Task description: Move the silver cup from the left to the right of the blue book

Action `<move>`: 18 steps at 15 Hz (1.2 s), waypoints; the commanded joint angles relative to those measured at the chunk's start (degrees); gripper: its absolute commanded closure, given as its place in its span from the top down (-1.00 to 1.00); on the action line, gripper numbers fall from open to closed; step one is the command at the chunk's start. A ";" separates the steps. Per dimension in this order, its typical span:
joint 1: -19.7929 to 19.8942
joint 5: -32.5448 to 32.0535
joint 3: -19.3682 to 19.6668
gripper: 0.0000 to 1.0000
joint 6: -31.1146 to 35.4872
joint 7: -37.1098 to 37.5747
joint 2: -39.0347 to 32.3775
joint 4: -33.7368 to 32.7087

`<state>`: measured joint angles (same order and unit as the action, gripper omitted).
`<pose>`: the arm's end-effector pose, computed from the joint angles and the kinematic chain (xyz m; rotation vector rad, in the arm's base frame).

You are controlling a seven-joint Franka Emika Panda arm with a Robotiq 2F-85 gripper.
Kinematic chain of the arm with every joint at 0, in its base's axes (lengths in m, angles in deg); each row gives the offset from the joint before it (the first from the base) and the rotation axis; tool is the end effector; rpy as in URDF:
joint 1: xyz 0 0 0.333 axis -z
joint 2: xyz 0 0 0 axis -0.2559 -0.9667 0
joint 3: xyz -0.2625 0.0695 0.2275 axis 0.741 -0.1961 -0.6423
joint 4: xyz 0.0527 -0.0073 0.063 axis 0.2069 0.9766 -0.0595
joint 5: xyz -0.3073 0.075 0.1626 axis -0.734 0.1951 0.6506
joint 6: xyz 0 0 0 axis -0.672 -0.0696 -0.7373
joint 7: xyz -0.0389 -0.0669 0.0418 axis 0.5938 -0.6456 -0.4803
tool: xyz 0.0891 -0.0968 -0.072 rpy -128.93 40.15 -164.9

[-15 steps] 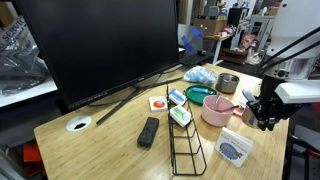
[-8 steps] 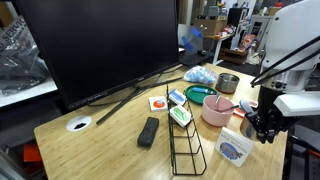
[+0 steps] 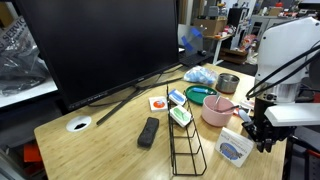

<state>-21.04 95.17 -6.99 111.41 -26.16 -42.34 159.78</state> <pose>0.3044 0.1017 0.2597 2.8118 -1.2757 -0.3696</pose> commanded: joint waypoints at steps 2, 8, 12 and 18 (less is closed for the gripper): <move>-0.74 3.66 1.14 -0.92 2.49 -1.08 -2.37 -0.06; -0.44 4.87 1.96 -0.17 2.58 -0.93 -4.12 -0.24; -0.23 2.76 2.26 0.23 1.77 -0.13 -3.93 -0.28; 0.17 -2.65 2.28 0.98 0.08 2.52 -1.08 -0.86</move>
<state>-21.06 95.75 -5.10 113.12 -25.57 -45.78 158.96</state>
